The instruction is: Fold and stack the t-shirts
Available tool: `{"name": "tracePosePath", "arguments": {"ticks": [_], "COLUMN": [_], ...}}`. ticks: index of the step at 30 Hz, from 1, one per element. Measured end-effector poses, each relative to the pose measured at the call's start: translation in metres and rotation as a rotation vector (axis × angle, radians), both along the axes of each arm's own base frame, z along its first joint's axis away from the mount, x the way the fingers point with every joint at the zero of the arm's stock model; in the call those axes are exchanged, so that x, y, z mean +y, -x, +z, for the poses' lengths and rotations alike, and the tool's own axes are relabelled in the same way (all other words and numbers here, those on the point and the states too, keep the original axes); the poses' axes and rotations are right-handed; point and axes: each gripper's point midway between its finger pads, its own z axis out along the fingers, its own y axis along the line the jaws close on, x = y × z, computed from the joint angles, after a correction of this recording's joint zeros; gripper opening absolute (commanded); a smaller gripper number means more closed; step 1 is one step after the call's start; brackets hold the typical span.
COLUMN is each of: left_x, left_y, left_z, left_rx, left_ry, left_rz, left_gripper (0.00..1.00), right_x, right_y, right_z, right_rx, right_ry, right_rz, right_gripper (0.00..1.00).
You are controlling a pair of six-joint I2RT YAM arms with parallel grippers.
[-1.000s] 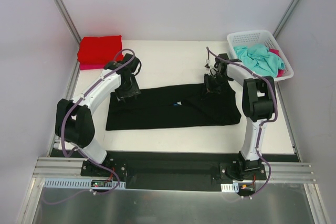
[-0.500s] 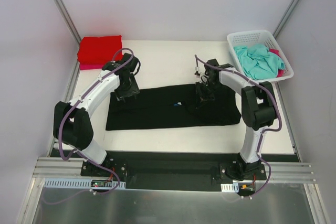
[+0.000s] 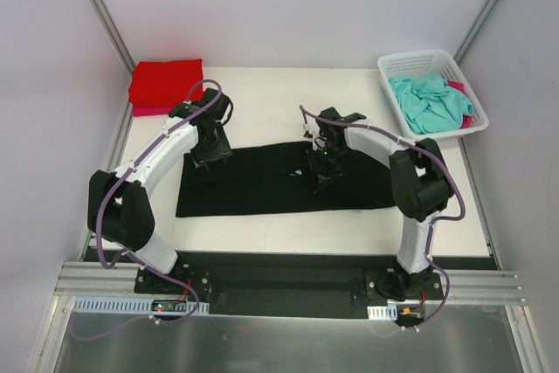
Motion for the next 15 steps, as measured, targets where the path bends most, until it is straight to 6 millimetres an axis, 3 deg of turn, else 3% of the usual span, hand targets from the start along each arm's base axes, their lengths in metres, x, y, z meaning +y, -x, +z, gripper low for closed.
{"name": "tracePosePath", "arguments": {"ticks": [3,15], "left_x": [0.000,0.002], "left_y": [0.000,0.007], "left_z": [0.000,0.002], "left_rx": [0.000,-0.007], "left_ry": [0.000,0.005], "left_rz": [0.000,0.003], "left_gripper": [0.51,0.49], "right_x": [0.004,0.021], "right_y": [0.008,0.051], "right_z": [-0.001,-0.011], "right_rx": [0.007,0.039], "right_ry": [0.016,0.089], "right_rz": [0.019,0.095], "right_gripper": [0.27,0.29]}}
